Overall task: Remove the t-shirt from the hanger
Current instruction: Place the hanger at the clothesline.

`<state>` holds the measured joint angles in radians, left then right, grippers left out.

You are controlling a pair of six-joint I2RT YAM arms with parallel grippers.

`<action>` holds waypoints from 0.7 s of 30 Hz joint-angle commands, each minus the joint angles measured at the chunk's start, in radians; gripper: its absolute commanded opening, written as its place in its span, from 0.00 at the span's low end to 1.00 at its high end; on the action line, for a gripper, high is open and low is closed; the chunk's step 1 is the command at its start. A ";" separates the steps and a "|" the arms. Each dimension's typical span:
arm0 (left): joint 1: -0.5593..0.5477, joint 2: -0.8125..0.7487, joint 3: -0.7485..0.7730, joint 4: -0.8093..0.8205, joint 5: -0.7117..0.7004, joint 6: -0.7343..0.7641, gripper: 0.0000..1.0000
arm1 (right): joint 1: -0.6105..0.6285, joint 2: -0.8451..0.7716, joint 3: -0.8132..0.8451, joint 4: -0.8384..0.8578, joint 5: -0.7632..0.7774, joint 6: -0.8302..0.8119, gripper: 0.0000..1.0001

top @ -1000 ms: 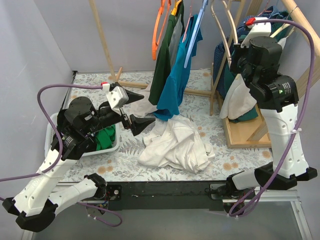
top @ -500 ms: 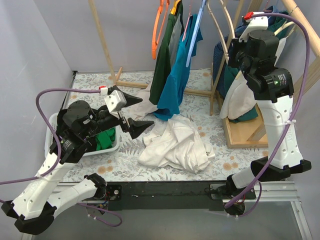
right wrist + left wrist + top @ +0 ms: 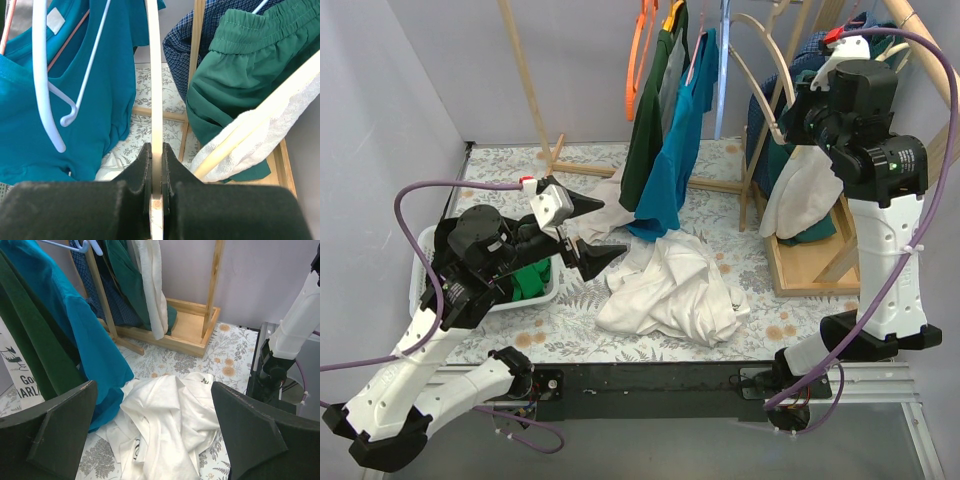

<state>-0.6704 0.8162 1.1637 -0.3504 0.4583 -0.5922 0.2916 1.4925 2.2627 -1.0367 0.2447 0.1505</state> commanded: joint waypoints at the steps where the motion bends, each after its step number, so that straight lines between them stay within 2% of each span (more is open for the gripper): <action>1: -0.001 -0.025 -0.010 0.005 -0.006 -0.006 0.98 | -0.026 0.014 0.035 -0.037 -0.067 0.015 0.01; 5: -0.001 -0.035 -0.018 0.005 -0.010 -0.009 0.98 | -0.028 -0.008 -0.003 -0.025 -0.074 0.015 0.04; 6: -0.001 -0.037 -0.018 0.005 -0.013 -0.009 0.98 | -0.028 -0.026 -0.021 -0.010 -0.073 0.012 0.10; 7: -0.001 -0.038 -0.019 0.002 -0.015 -0.009 0.98 | -0.028 -0.038 -0.031 0.001 -0.071 0.009 0.27; 9: -0.001 -0.040 -0.022 0.001 -0.018 -0.011 0.98 | -0.028 -0.078 -0.064 0.041 -0.062 0.006 0.42; 15: -0.001 -0.042 -0.032 -0.005 -0.030 -0.026 0.98 | -0.029 -0.132 -0.066 0.075 -0.041 0.000 0.64; 20: -0.001 -0.028 -0.070 -0.016 -0.006 -0.107 0.98 | -0.029 -0.193 -0.109 0.102 -0.050 -0.011 0.73; 21: -0.001 -0.008 -0.079 -0.018 0.014 -0.136 0.98 | -0.029 -0.230 -0.126 0.109 -0.067 -0.015 0.83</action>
<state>-0.6704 0.7834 1.1198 -0.3504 0.4435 -0.6380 0.2665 1.3476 2.1735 -1.0042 0.1921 0.1532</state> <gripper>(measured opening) 0.981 0.725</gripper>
